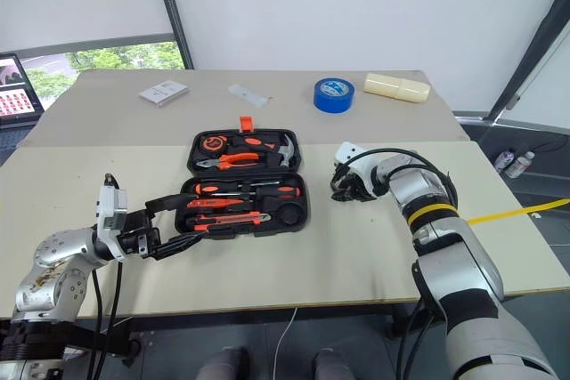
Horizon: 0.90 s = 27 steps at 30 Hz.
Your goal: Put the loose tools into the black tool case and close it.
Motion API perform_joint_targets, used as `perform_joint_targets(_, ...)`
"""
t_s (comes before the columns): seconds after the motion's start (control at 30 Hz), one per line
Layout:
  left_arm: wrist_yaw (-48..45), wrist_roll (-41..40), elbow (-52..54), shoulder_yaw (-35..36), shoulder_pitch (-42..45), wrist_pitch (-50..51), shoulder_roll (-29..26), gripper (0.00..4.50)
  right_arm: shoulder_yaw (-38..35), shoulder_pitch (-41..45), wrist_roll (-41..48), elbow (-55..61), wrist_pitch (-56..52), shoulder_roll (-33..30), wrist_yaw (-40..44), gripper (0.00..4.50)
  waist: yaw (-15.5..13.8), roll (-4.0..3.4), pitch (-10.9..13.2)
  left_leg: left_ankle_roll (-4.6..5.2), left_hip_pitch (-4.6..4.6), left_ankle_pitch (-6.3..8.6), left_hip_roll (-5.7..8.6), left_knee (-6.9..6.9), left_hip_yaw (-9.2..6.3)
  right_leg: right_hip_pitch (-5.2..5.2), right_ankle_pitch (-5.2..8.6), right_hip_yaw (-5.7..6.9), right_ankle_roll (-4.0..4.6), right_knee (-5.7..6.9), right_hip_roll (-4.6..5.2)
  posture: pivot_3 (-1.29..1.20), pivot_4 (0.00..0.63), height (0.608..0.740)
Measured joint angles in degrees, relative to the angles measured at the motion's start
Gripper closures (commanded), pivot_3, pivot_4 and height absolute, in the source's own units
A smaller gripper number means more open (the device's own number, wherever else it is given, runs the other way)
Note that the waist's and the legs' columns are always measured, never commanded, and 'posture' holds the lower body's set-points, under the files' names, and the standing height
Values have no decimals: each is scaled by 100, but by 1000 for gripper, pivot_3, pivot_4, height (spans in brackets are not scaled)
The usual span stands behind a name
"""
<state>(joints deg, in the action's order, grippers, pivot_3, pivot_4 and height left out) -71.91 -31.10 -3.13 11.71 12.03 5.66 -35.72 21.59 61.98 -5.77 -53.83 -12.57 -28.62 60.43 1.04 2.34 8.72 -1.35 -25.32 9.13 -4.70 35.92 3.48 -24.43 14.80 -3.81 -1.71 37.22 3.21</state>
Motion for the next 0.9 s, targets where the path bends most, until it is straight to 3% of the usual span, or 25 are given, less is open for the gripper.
perform_joint_targets(0.03,-1,0,0,1,-7,-15,-1,0,-25,0,3,-21,113,-1,152,4471,0,-1,0,0,0,0,0,1,0,1,0,0,-1,0,0,0,150,740)
perform_joint_targets(0.13,-2,0,0,9,-44,-50,-2,0,-133,-10,123,75,226,0,601,4471,-1,-4,2,0,0,0,0,2,0,2,-1,0,-1,0,0,0,150,740)
perform_joint_targets(0.3,-4,0,-6,61,-128,-72,-12,0,-321,-288,965,2116,-894,141,1715,4471,32,-11,6,0,5,0,-9,0,-1,-1,0,0,0,18,-8,0,150,740)
perform_joint_targets(0.43,-5,0,-4,70,-214,-91,-16,0,-74,-588,1149,3473,-2058,449,1607,4471,-2,-11,6,-1,12,0,-8,10,-2,-5,5,1,7,47,-8,0,150,740)
perform_joint_targets(0.57,-3,2,-4,73,-316,-163,-25,0,362,-875,778,3569,-2260,353,1285,4471,-73,-12,8,-6,7,-2,-2,35,2,-3,4,3,5,47,3,0,150,740)
perform_joint_targets(0.9,-4,22,-4,76,-345,-199,-46,0,550,-859,490,3627,-2363,193,1049,4471,-52,-11,7,-6,7,-2,-3,39,1,3,6,2,2,46,2,0,150,740)
